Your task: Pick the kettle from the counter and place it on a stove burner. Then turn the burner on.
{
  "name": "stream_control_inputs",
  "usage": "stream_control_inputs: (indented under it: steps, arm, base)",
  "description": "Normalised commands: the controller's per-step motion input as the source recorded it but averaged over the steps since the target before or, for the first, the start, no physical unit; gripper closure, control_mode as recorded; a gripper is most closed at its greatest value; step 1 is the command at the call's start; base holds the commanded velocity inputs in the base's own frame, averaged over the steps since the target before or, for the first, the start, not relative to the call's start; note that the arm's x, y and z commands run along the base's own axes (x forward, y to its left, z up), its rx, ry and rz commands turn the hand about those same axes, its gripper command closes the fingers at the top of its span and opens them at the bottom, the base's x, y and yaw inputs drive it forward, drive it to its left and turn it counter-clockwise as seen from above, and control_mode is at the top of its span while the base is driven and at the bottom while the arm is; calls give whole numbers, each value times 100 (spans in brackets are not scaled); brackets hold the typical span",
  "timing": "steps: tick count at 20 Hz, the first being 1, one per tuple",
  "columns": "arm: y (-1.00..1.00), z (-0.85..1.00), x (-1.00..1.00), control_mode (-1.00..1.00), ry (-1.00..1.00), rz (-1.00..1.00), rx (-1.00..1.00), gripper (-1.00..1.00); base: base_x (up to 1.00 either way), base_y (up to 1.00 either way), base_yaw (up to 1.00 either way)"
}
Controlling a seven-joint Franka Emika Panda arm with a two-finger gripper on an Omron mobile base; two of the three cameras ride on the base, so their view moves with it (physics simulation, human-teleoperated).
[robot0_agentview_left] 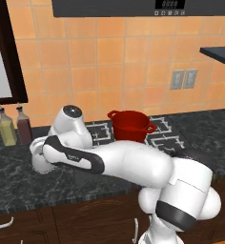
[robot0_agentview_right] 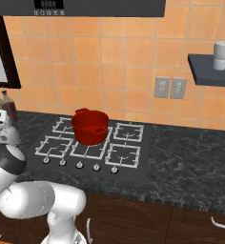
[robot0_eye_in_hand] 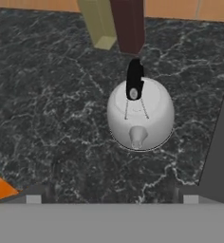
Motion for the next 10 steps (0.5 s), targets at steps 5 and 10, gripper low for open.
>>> stream_control_inputs:
  steps: [5, 10]
  arm:
    - [13, -5, 31, -100, 0, -1, -10, -100]
    - [16, -13, 31, -100, 0, -1, -10, -100]
  base:
    - [0, 0, 0]
    - [0, 0, 0]
